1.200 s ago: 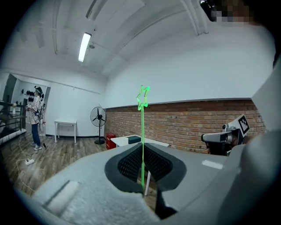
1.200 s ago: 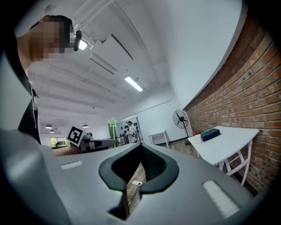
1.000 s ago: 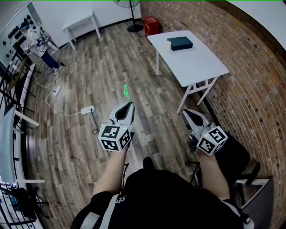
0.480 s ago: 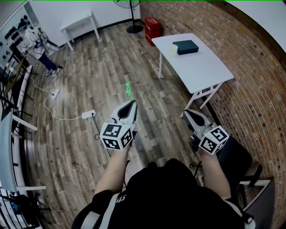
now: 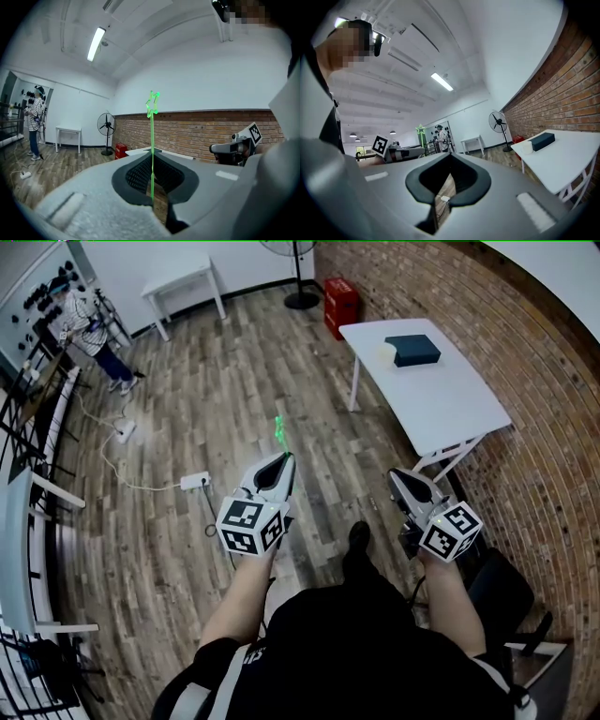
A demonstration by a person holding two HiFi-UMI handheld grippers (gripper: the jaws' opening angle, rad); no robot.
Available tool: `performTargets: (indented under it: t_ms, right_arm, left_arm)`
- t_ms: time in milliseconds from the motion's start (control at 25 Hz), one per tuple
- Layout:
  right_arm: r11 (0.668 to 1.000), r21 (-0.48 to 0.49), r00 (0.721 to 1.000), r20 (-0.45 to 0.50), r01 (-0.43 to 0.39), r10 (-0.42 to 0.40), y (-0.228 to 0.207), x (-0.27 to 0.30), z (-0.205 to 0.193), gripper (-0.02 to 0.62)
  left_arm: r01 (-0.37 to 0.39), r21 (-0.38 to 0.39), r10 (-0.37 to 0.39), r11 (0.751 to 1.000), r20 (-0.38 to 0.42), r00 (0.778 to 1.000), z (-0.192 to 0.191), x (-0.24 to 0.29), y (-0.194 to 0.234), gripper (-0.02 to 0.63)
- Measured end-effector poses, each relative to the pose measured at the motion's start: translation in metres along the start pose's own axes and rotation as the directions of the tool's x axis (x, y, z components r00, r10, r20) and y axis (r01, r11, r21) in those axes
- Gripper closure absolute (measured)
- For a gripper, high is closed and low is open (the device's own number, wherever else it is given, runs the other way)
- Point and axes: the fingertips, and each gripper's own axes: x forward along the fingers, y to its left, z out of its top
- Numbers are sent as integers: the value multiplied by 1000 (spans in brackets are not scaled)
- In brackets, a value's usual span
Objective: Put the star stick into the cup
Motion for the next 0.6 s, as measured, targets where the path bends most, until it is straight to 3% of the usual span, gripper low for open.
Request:
performTargets:
  t_ms: [320, 600]
  right_arm:
    - [999, 37, 1000, -1, -14, 14, -101, 58, 14, 595]
    - [997, 73, 1000, 16, -21, 20, -209, 111, 53, 595]
  left_arm:
    - [-21, 11, 21, 1000, -38, 999, 5, 104, 33, 595]
    - [-10, 44, 13, 999, -63, 998, 39, 228, 53, 595]
